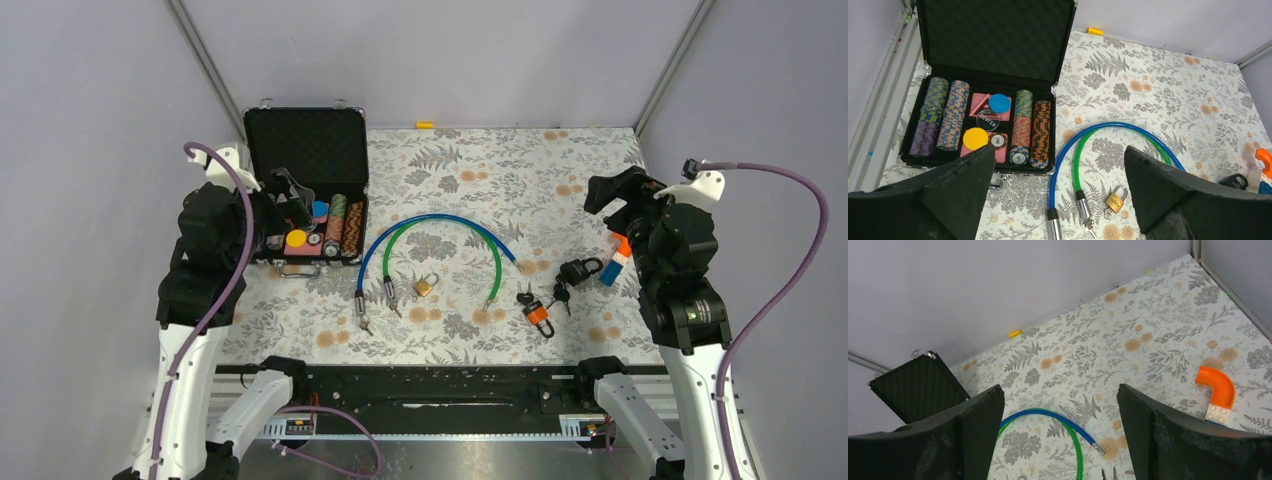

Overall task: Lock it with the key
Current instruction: Pick up the lock from the center of the board.

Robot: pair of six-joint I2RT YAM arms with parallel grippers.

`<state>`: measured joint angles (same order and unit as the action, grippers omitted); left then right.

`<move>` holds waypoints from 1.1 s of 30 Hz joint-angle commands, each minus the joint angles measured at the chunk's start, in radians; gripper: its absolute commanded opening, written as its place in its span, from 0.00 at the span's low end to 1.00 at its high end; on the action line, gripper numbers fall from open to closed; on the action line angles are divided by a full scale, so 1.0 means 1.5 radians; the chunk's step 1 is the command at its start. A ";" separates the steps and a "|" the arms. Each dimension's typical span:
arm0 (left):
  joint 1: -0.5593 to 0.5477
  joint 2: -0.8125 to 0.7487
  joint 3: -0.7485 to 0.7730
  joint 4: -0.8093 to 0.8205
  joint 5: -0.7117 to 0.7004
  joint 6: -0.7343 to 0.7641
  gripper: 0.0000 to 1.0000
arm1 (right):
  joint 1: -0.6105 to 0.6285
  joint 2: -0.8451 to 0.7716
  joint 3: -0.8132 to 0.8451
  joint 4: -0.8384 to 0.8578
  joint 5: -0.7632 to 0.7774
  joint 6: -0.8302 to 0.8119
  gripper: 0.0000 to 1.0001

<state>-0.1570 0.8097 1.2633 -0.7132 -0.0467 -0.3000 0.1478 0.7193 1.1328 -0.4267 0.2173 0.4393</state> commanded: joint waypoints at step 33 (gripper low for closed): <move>0.002 -0.063 -0.251 0.061 0.130 -0.071 0.99 | 0.532 0.801 0.259 -0.207 0.196 0.452 0.86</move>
<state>-0.1562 0.7193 0.8948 -0.6540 0.1837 -0.4049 0.8753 1.8500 1.4166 -0.5938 0.4294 0.9684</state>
